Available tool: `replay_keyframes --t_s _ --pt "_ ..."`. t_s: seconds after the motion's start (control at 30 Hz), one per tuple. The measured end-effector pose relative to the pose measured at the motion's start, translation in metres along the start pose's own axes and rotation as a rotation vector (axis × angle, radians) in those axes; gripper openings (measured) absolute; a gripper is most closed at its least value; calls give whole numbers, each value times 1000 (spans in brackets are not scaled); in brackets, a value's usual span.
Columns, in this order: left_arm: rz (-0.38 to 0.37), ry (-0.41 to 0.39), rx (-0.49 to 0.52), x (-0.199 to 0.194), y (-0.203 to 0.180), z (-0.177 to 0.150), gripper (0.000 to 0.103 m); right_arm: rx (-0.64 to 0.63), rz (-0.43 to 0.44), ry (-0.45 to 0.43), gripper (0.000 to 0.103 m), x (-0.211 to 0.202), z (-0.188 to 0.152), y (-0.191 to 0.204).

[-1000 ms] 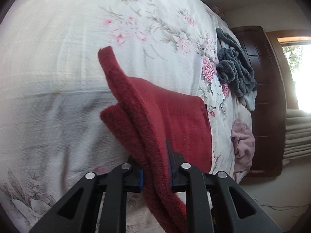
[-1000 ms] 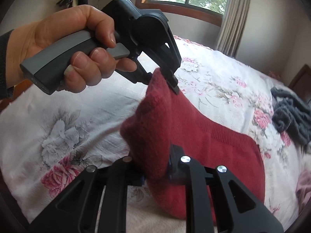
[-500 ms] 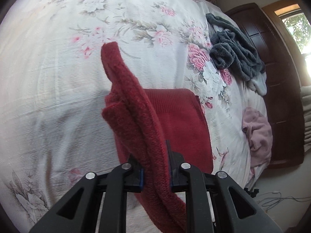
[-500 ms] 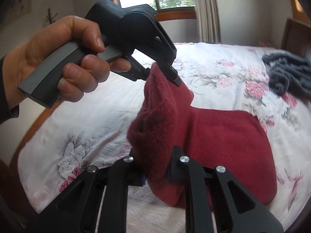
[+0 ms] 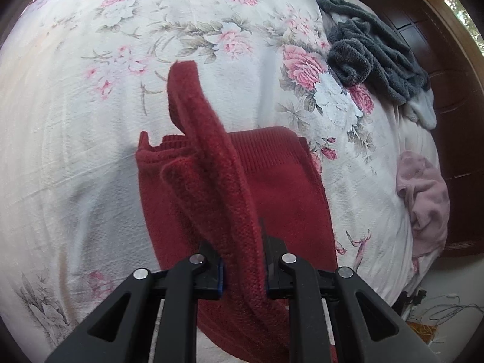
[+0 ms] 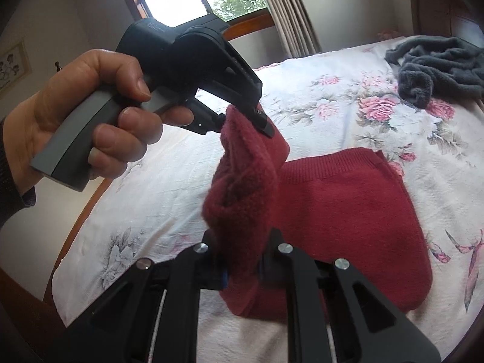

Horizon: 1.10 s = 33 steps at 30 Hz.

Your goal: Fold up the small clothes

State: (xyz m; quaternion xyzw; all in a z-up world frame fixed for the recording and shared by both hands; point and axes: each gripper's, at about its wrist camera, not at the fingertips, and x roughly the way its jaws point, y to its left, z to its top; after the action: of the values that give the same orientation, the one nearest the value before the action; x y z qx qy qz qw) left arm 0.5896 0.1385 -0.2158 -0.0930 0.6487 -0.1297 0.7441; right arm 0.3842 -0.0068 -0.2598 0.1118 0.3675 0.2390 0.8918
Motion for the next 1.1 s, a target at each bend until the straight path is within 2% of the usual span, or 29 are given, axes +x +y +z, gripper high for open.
replay_keyframes --t_s 0.57,1.1 --pt "96 87 58 60 -46 12 16 70 -36 38 11 0 -12 -42" --pt "192 129 122 98 -83 19 16 126 -32 90 11 1 -18 -82"
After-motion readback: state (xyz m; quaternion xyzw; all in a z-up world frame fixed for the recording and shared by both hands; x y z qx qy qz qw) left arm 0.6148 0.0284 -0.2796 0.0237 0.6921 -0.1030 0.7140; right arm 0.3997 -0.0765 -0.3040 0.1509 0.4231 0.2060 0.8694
